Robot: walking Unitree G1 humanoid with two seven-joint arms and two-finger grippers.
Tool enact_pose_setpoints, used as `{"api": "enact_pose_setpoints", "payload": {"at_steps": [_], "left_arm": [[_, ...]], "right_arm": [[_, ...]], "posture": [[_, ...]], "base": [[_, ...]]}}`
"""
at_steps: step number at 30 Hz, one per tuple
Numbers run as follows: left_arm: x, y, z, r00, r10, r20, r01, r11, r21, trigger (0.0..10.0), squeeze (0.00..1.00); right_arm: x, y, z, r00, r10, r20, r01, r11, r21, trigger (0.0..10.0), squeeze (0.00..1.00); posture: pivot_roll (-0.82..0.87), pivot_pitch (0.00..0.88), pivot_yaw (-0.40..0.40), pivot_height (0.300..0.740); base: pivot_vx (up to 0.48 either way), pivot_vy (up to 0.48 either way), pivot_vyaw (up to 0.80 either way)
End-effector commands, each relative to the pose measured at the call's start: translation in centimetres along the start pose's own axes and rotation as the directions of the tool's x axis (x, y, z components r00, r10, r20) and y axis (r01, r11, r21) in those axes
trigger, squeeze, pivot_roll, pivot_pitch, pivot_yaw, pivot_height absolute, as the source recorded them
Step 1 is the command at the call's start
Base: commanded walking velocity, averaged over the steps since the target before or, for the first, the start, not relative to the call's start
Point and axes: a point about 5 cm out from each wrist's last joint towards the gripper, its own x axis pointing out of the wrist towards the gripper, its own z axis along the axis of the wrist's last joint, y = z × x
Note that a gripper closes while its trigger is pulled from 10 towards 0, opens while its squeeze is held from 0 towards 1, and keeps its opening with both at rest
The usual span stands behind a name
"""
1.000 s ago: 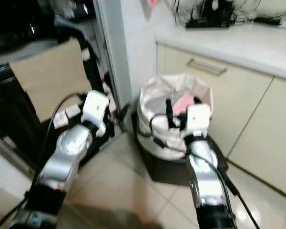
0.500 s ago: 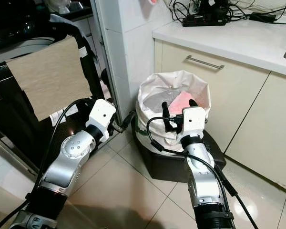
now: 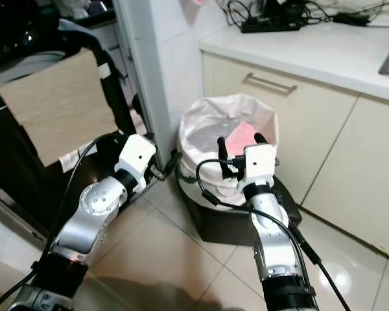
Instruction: Clothes washing
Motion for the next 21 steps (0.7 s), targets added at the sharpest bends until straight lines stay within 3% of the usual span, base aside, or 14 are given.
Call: {"api": "enact_pose_setpoints", "payload": {"at_steps": [1,9,18,21], "left_arm": [[0.29,-0.25,0.43,1.000,-0.024,0.016,0.024,1.000,0.006,10.0,0.00],[0.18,-0.36,0.38,0.999,-0.033,0.015,0.033,0.999,0.001,10.0,0.00],[0.15,-0.35,0.01,1.000,-0.030,-0.001,0.030,0.999,-0.020,10.0,0.00],[0.12,-0.31,0.00,1.000,-0.030,-0.003,0.030,0.999,-0.020,10.0,0.00]], "right_arm": [[0.16,0.06,0.26,1.000,0.008,0.015,-0.008,1.000,-0.008,10.0,0.00],[-0.26,0.09,0.10,1.000,0.011,0.009,-0.011,1.000,-0.014,10.0,0.00],[-0.64,0.06,0.01,1.000,0.009,0.002,-0.009,0.999,-0.032,10.0,0.00],[-0.67,0.03,0.07,1.000,0.005,0.004,-0.005,1.000,-0.027,10.0,0.00]], "posture": [[-0.18,0.000,0.106,0.740],[-0.18,0.000,0.108,0.740],[-0.19,0.000,0.111,0.740],[-0.19,0.000,0.111,0.740]], "base": [[0.000,-0.480,0.00],[0.000,-0.480,0.00],[0.000,0.000,0.00],[0.000,0.000,-0.76]]}}
